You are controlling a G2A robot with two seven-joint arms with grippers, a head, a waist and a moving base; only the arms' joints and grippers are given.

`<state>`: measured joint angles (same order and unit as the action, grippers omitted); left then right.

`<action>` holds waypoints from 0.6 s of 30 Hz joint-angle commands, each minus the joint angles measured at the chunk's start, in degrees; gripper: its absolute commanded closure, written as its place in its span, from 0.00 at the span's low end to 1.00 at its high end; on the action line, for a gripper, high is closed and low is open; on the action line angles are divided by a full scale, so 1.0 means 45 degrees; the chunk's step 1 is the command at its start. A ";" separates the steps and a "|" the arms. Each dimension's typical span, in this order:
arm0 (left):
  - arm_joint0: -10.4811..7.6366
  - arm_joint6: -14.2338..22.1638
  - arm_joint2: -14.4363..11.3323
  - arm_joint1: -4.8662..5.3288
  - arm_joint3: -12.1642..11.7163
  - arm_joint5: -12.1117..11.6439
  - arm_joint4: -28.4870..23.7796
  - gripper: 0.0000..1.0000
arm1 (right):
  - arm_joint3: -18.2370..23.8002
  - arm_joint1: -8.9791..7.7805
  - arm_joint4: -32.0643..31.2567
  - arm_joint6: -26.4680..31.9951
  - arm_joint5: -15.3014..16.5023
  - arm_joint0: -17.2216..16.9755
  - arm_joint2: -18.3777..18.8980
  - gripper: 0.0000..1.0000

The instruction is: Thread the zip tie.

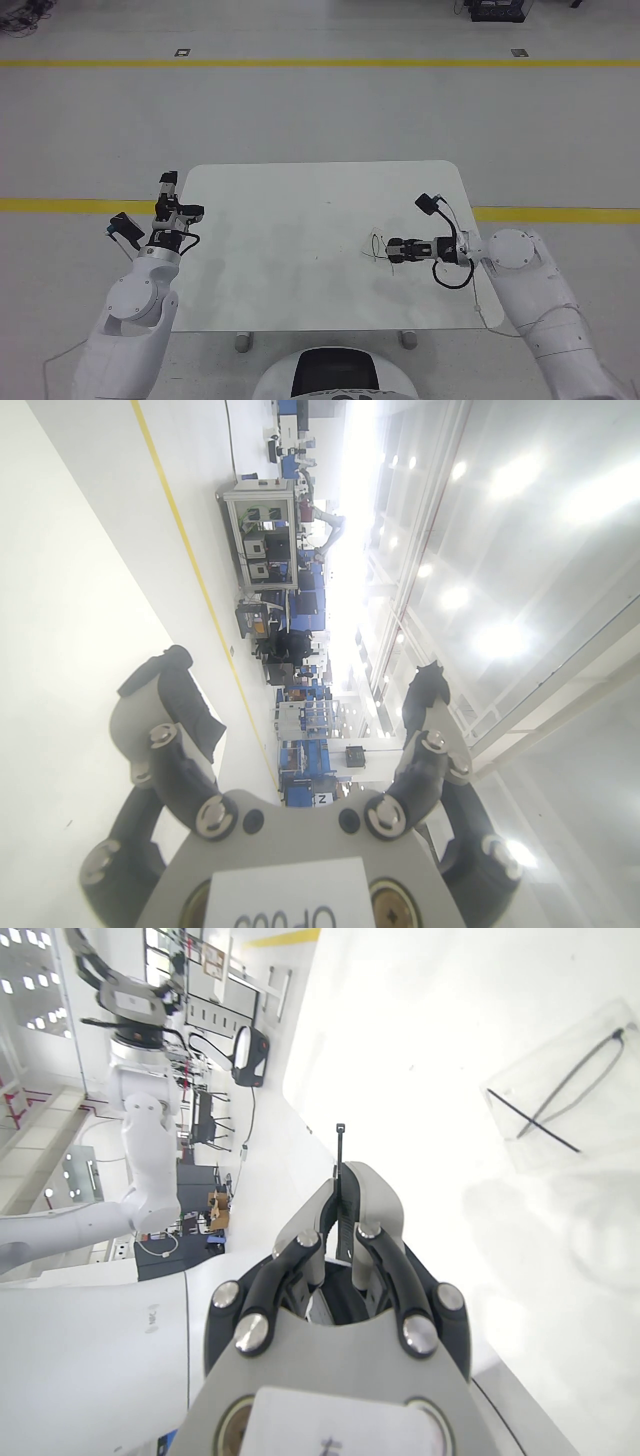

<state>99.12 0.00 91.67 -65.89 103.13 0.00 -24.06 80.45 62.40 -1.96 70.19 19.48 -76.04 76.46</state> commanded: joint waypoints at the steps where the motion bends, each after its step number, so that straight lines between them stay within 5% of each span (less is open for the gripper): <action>1: 0.0000 0.0000 0.0000 0.0000 0.0000 0.0000 0.0000 0.00 | 0.0114 0.0023 0.0396 -0.0317 0.0000 0.0025 -0.0134 1.00; 12: 0.0000 0.0000 0.0000 0.0000 0.0000 0.0000 0.0000 0.00 | -0.0660 0.0619 0.3279 -0.0370 0.0000 0.0803 -0.1117 1.00; 18: 0.0000 0.0000 0.0000 0.0000 0.0000 0.0000 0.0000 0.00 | -0.0660 0.0619 0.3279 -0.0370 0.0000 0.0803 -0.1117 1.00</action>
<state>99.12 0.00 91.67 -65.89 103.13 0.00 -24.06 77.48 65.18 12.79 68.53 19.48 -72.43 71.43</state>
